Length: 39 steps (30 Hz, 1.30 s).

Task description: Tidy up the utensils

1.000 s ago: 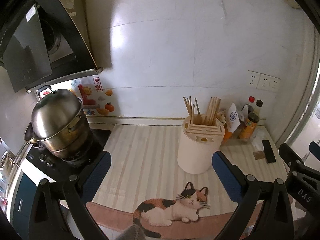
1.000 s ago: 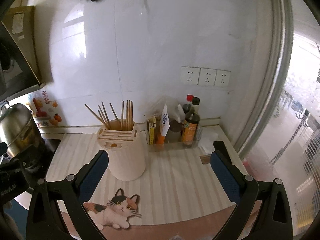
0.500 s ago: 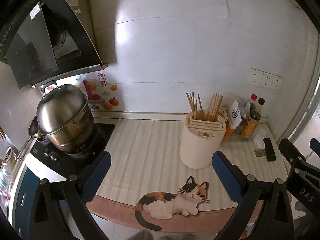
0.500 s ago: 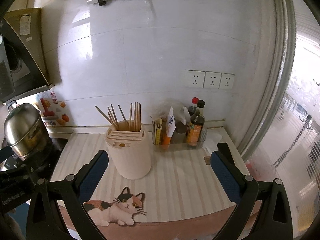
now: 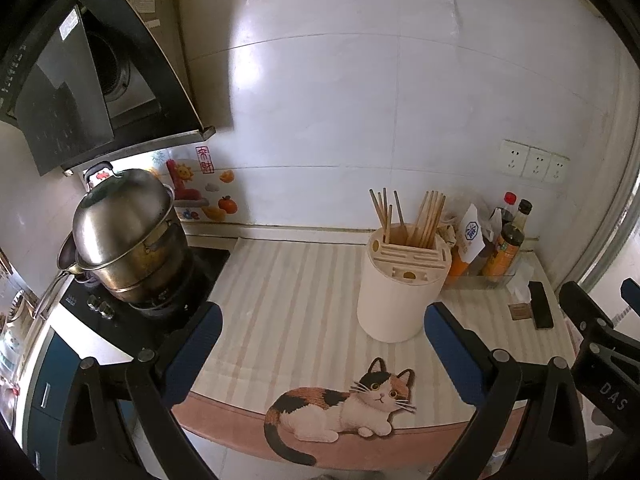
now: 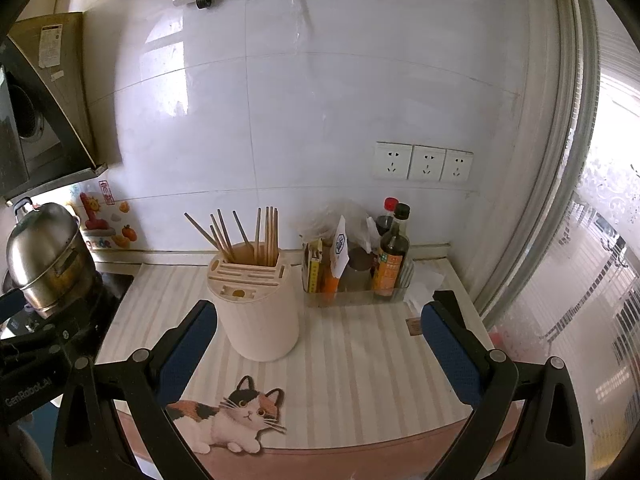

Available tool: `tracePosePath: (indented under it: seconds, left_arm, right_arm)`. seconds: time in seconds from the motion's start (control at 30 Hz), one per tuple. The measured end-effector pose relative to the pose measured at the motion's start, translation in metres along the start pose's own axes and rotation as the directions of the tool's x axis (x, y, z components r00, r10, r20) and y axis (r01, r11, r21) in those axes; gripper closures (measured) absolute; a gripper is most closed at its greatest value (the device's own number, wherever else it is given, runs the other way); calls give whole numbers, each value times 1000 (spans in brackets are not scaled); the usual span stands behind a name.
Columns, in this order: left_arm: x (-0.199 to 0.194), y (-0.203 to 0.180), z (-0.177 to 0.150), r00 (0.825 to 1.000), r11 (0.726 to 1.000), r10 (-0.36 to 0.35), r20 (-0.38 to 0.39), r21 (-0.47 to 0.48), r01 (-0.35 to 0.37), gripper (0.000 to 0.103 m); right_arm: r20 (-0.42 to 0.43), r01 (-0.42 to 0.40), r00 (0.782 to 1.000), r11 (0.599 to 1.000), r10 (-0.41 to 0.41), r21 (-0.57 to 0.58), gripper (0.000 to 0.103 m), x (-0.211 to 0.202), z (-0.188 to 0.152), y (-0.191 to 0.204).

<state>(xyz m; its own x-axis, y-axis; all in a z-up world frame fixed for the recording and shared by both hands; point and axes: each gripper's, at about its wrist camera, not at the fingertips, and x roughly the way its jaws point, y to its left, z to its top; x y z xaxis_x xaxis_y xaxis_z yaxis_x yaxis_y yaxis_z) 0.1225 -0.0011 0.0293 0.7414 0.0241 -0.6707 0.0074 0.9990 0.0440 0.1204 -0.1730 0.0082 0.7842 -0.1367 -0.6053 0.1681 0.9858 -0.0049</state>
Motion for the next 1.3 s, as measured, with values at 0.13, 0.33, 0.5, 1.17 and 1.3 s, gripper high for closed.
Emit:
tracePosePath:
  seconds: [0.13, 0.33, 0.5, 1.17, 1.3]
  left_arm:
    - [0, 0, 1, 1000, 1000, 8, 6, 0, -8, 0]
    - [-2, 1, -1, 1000, 1000, 9, 9, -9, -9, 0]
    - [-2, 1, 0, 1000, 1000, 10, 10, -8, -10, 0]
    - [-6, -2, -1, 1000, 1000, 8, 17, -5, -8, 0]
    - [-8, -2, -1, 1000, 1000, 4, 16, -3, -4, 0]
  right_arm:
    - [1, -2, 1000, 1000, 2, 0, 0, 1, 1, -2]
    - [5, -3, 1000, 1000, 3, -5, 0, 0, 1, -1]
    - [5, -8, 1000, 1000, 8, -8, 0, -2, -1, 1]
    - [6, -11, 1000, 1000, 11, -7, 0, -4, -1, 1]
    - [6, -10, 1000, 1000, 10, -6, 0, -5, -1, 2]
